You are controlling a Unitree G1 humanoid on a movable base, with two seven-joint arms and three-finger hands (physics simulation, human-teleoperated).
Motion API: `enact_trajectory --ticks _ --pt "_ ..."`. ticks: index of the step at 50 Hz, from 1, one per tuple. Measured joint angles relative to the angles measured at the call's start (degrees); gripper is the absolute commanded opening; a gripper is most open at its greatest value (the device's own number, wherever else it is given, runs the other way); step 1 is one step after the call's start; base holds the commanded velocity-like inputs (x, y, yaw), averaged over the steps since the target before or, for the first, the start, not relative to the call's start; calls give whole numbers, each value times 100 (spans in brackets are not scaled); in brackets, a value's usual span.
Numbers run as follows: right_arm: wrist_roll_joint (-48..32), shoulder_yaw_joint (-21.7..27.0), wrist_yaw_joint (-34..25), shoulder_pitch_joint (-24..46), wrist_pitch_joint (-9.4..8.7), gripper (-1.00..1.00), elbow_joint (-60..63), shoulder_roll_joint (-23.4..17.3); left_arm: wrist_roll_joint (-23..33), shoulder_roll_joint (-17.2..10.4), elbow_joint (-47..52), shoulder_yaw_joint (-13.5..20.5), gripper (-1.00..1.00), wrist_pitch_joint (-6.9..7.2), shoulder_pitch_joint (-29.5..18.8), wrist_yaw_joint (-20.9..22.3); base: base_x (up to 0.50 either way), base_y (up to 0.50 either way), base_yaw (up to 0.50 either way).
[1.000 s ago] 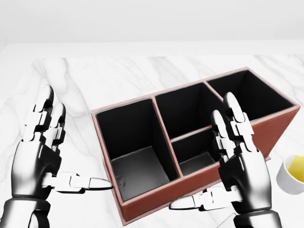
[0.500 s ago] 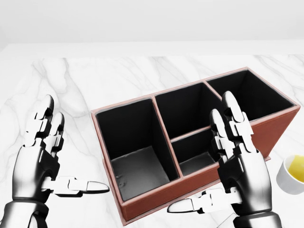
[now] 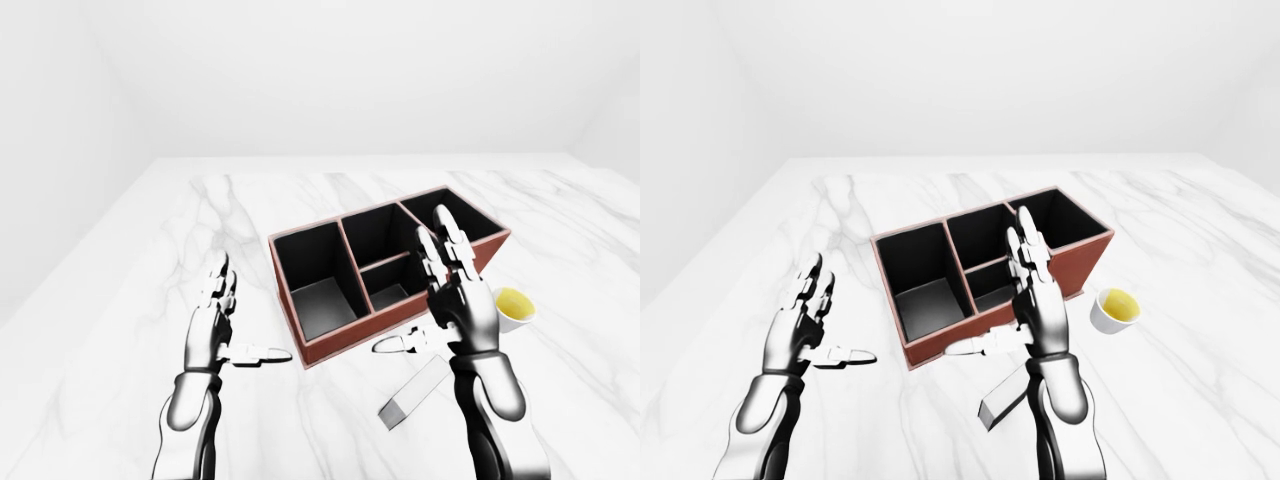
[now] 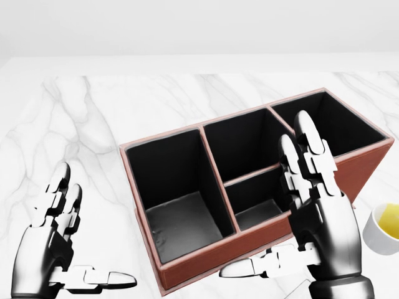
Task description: Pick up the book and place it in the front compartment of the caddy.
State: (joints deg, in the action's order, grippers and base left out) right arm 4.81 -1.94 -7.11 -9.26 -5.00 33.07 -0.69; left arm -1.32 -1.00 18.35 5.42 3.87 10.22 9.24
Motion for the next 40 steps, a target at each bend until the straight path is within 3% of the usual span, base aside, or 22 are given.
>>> enact_trajectory --ticks 12,19,24,40 --pt "-249 35 -112 94 0 100 141 -49 91 46 -182 10 100 -227 322 105 0 0 0" --pt "-463 107 -179 231 0 100 346 -83 88 50 -236 51 100 -264 376 137 0 0 0" --pt "-633 154 -234 309 0 100 496 -103 76 54 -206 96 100 -218 393 150 0 0 0" --pt "-1315 200 -618 765 0 100 1193 -225 42 95 171 161 100 113 446 183 0 0 0"
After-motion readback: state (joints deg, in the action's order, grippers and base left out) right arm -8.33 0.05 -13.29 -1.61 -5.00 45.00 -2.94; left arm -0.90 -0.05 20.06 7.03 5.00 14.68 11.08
